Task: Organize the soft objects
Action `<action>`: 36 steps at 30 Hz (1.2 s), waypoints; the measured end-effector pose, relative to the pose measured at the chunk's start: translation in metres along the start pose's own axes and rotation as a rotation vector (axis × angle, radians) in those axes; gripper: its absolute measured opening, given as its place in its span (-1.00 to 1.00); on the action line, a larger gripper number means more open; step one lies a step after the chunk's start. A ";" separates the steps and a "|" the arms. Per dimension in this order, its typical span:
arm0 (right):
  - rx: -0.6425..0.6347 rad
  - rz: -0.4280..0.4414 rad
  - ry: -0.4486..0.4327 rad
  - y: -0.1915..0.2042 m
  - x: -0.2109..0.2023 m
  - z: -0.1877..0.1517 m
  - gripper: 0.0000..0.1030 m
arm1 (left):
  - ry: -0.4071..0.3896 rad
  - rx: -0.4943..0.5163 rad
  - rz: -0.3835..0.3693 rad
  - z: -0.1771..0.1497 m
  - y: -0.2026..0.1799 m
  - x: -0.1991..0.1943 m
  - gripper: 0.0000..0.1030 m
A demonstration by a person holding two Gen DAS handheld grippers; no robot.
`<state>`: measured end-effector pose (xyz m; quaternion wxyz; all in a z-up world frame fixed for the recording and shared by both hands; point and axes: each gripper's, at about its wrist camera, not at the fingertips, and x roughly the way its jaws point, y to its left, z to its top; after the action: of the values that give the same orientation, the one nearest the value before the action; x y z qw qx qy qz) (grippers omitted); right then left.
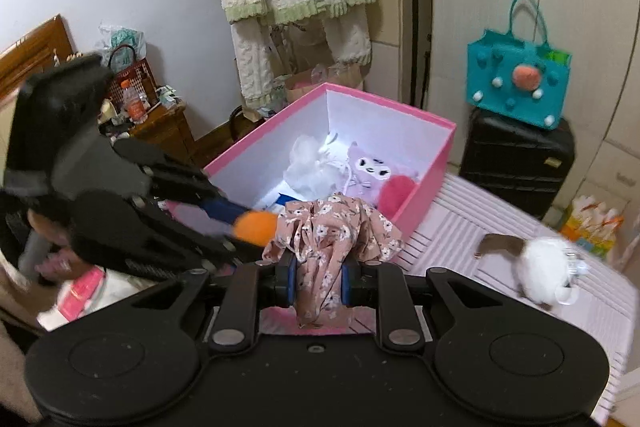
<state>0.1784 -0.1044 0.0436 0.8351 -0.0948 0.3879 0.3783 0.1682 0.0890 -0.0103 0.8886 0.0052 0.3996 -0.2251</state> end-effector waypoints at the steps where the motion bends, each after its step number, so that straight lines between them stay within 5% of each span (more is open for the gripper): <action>1: 0.023 0.014 0.008 -0.003 0.007 0.002 -0.53 | 0.005 -0.005 0.003 0.000 0.004 0.005 -0.33; 9: 0.022 0.016 -0.010 -0.014 0.043 0.028 -0.53 | 0.099 -0.034 0.016 0.007 0.025 0.038 -0.32; 23: 0.086 0.196 0.058 -0.037 0.132 0.075 -0.53 | 0.191 -0.205 0.006 0.025 0.055 0.076 -0.32; 30: 0.074 0.250 0.096 -0.048 0.164 0.086 -0.05 | 0.163 -0.291 0.018 0.033 0.066 0.081 -0.23; 36: 0.064 0.247 0.048 -0.054 0.147 0.080 0.30 | 0.152 -0.303 0.019 0.034 0.067 0.081 -0.22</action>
<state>0.3232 -0.0239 -0.0154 0.7754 -0.0285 0.4283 0.4632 0.2661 0.1109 -0.0565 0.8484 -0.1080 0.4952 -0.1530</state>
